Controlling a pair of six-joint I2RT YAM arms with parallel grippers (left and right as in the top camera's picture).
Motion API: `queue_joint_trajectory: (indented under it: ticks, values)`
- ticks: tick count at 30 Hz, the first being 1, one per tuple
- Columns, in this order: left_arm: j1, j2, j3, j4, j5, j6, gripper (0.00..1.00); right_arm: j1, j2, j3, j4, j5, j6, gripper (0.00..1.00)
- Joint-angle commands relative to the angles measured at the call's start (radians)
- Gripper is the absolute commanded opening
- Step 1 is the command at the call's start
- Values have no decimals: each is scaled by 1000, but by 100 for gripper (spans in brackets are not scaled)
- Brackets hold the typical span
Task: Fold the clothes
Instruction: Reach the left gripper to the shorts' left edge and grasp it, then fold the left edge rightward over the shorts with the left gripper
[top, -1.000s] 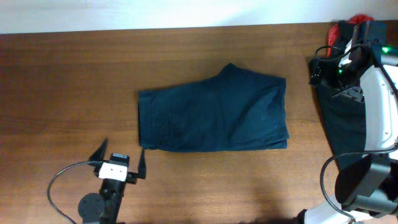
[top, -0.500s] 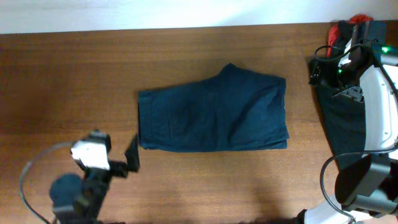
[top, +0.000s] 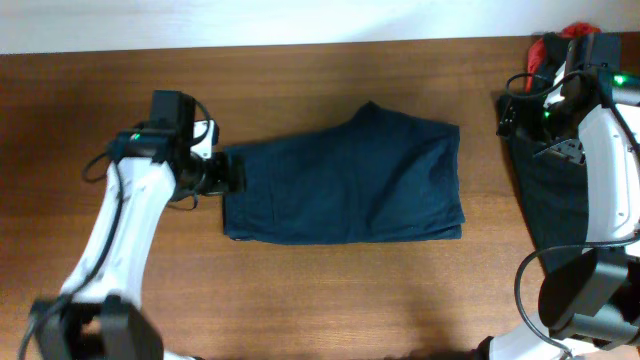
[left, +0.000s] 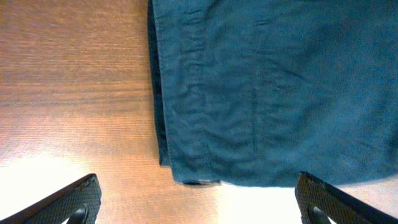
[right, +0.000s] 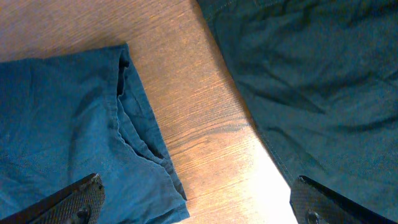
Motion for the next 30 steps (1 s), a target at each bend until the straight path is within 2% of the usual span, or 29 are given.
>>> queue_joint_trajectory:
  ticks: [1,5,12,15,16,19,20,22,23,24,26,29,30]
  values:
    - [-4,136,16,29,-26,-16,99,-3,-11,13,1,5,0,99]
    - [-5,257,16,122,-20,-16,99,-3,-11,13,2,5,0,99]
    - [-5,397,16,143,3,-16,98,-3,-11,13,2,5,0,99]
    - [-9,409,16,153,84,18,83,-3,-11,13,2,5,0,99]
    - [-9,409,16,155,101,29,81,-3,-11,13,2,5,0,99]
    - [-9,410,15,154,101,29,61,-3,-11,13,2,5,0,99]
    - [-9,410,15,154,101,29,52,-3,-11,13,2,5,0,99]
    - [-9,410,13,156,100,29,27,-3,-11,13,2,5,0,99]
    - [-9,410,13,153,72,29,6,-3,-11,13,1,5,0,99]
    - [-8,410,13,143,6,28,1,-3,-11,13,2,5,0,99]
    - [5,408,32,92,-106,18,1,-3,-11,13,2,5,0,99]
    - [39,406,203,-142,-297,-42,1,-3,-11,13,2,5,0,98]
    - [42,406,320,-272,-348,-66,1,-3,-11,13,2,5,0,99]
